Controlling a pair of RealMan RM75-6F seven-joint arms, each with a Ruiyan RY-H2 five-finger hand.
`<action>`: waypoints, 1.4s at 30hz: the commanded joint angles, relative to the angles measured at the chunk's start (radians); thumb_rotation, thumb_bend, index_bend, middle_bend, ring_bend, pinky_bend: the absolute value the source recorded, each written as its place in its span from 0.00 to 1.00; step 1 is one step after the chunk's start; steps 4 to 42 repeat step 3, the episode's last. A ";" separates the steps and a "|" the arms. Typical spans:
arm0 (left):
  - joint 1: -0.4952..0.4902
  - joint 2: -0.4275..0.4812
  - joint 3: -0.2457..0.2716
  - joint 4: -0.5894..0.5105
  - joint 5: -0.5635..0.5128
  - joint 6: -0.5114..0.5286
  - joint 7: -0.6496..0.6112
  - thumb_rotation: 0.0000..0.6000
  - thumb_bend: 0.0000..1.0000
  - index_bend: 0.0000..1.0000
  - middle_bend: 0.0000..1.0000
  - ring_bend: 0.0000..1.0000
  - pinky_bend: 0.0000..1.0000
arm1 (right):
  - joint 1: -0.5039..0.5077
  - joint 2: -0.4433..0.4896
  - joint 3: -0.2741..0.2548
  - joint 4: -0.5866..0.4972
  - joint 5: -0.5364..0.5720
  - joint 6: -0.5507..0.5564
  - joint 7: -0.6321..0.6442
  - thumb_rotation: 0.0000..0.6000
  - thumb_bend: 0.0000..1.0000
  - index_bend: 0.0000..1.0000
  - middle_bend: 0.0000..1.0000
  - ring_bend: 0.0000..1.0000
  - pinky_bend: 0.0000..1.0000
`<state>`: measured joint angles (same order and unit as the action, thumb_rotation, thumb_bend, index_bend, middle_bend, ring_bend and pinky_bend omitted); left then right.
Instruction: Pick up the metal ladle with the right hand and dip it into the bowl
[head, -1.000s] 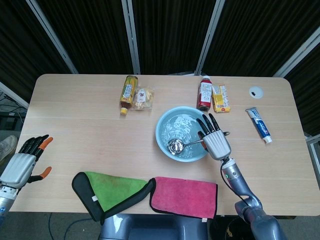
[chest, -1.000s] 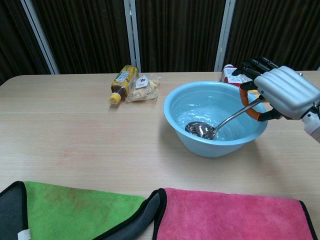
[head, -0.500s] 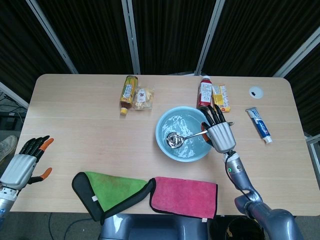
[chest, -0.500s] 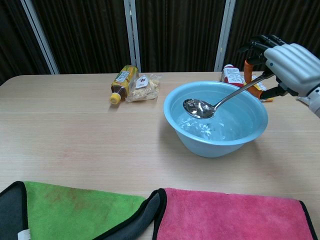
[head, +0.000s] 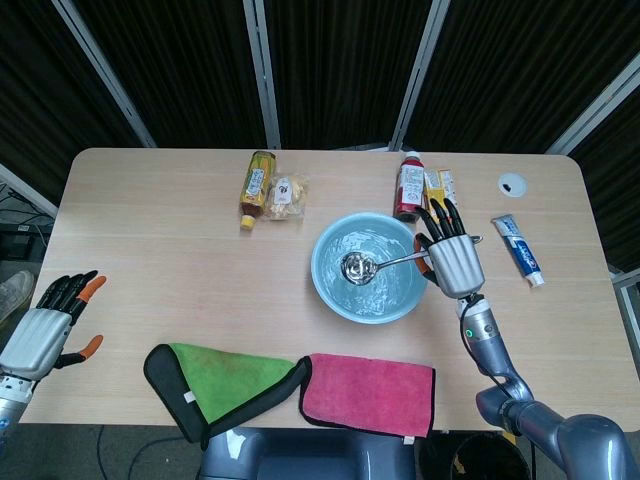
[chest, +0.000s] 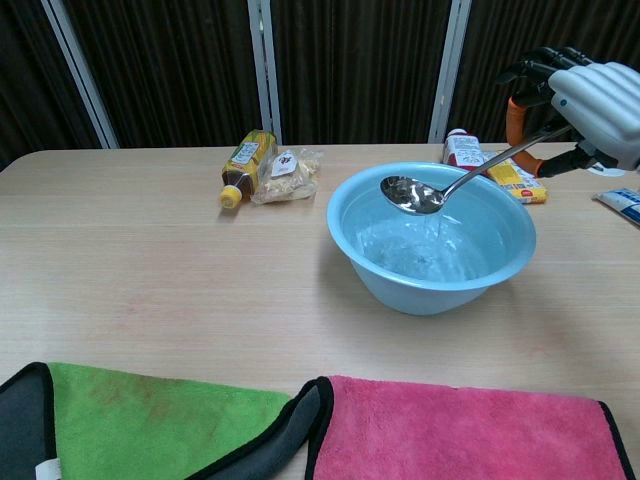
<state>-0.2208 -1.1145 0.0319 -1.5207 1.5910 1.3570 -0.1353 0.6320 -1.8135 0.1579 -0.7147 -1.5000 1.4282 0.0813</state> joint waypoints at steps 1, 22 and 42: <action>0.003 0.001 0.001 0.000 0.001 0.004 0.001 1.00 0.33 0.00 0.00 0.00 0.00 | -0.001 -0.001 -0.001 0.001 -0.001 -0.004 0.000 1.00 0.37 0.73 0.15 0.00 0.00; 0.003 0.001 0.001 0.000 0.000 0.004 0.001 1.00 0.33 0.00 0.00 0.00 0.00 | 0.000 -0.003 0.000 0.004 -0.002 -0.006 0.000 1.00 0.37 0.73 0.15 0.00 0.00; 0.003 0.001 0.001 0.000 0.000 0.004 0.001 1.00 0.33 0.00 0.00 0.00 0.00 | 0.000 -0.003 0.000 0.004 -0.002 -0.006 0.000 1.00 0.37 0.73 0.15 0.00 0.00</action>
